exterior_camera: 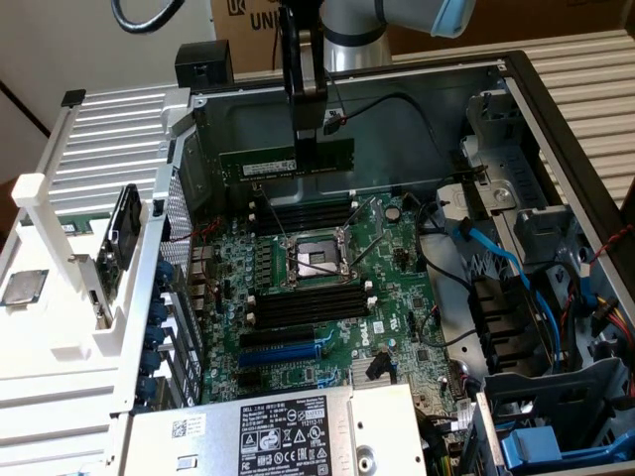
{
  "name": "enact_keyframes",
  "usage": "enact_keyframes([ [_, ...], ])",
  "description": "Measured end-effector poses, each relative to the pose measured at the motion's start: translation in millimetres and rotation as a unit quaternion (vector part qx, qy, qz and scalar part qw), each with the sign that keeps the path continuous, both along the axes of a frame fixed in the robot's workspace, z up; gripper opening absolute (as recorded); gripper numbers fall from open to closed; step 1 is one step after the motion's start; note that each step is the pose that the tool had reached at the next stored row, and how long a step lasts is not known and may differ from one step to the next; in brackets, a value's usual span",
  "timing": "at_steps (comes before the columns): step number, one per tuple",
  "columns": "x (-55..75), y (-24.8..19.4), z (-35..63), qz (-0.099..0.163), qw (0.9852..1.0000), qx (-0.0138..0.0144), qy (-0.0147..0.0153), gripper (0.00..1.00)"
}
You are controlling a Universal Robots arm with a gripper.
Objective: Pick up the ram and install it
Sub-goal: 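Pick up the ram and move it above insertion slot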
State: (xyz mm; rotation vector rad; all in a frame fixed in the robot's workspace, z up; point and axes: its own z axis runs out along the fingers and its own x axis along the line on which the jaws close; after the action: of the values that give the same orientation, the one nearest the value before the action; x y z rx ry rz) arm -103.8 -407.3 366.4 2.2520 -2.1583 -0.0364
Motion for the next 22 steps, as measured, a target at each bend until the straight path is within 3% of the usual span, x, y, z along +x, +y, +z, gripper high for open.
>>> enact_keyframes([
  [4, 2.3, -0.2, -3.2, 0.000, 0.9999, 0.0144, -0.0001, 0.13],
  [6, 3.7, -1.6, -5.1, 0.000, 0.9998, 0.0181, 0.0004, 0.13],
  [11, 6.5, -5.9, -8.9, 0.000, 0.9998, 0.0189, 0.0013, 0.13],
  [18, 6.6, -5.9, -17.4, 0.000, 0.9998, 0.0187, -0.0004, 0.13],
  [22, 6.6, -4.6, -21.1, -0.001, 0.9999, 0.0168, -0.0021, 0.13],
])
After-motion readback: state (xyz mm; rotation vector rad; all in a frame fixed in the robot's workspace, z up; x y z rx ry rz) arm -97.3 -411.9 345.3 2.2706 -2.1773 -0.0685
